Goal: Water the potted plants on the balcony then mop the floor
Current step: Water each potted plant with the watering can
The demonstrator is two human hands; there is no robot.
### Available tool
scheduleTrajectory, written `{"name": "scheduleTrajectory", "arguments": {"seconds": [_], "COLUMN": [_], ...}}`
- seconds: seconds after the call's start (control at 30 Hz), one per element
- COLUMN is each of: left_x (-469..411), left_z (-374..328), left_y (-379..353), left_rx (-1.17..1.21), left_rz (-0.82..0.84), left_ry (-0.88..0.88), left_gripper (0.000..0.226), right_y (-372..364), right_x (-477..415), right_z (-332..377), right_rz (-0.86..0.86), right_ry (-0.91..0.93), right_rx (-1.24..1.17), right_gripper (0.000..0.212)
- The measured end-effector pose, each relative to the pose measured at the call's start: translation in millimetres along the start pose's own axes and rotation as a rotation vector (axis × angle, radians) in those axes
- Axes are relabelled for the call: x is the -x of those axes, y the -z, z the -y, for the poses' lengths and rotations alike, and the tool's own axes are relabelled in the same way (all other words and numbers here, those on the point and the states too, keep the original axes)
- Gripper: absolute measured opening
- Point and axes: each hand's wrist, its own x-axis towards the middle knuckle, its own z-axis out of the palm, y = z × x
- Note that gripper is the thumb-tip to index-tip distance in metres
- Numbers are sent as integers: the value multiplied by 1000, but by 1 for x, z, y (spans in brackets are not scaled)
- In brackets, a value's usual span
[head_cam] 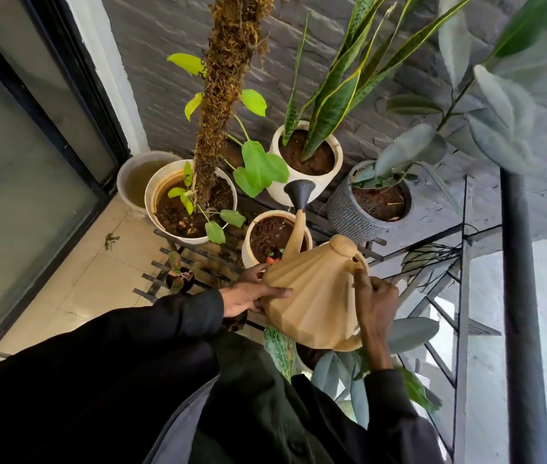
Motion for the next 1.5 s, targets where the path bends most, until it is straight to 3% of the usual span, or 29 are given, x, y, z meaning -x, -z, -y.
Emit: {"name": "scheduleTrajectory", "arguments": {"seconds": [0.17,0.5,0.73,0.83,1.2,1.33,1.5], "left_x": [8,25,29,31,42,46,58], "left_z": [14,20,14,13,10,11,5], "left_y": [-11,-12,3,19,124,167,206], "left_rx": [-38,-79,-105,-108,-115,-65,7], "left_rz": [-85,-104,-90,-59,-34,8,27], "left_ry": [-50,-215,-257,-265,-137,-79,-25], "left_gripper": [110,110,115,112,110,126,113], "right_y": [9,11,3,-7,-71,-98,-136], "right_x": [9,39,46,53,90,98,93], "right_z": [-23,-35,-29,-20,49,76,114], "right_rz": [-14,-42,-103,-78,70,147,241], "right_ry": [63,107,122,139,156,160,238], "right_rx": [-92,-288,-262,-259,-224,-168,41], "right_gripper": [72,84,82,71,98,87,55]}}
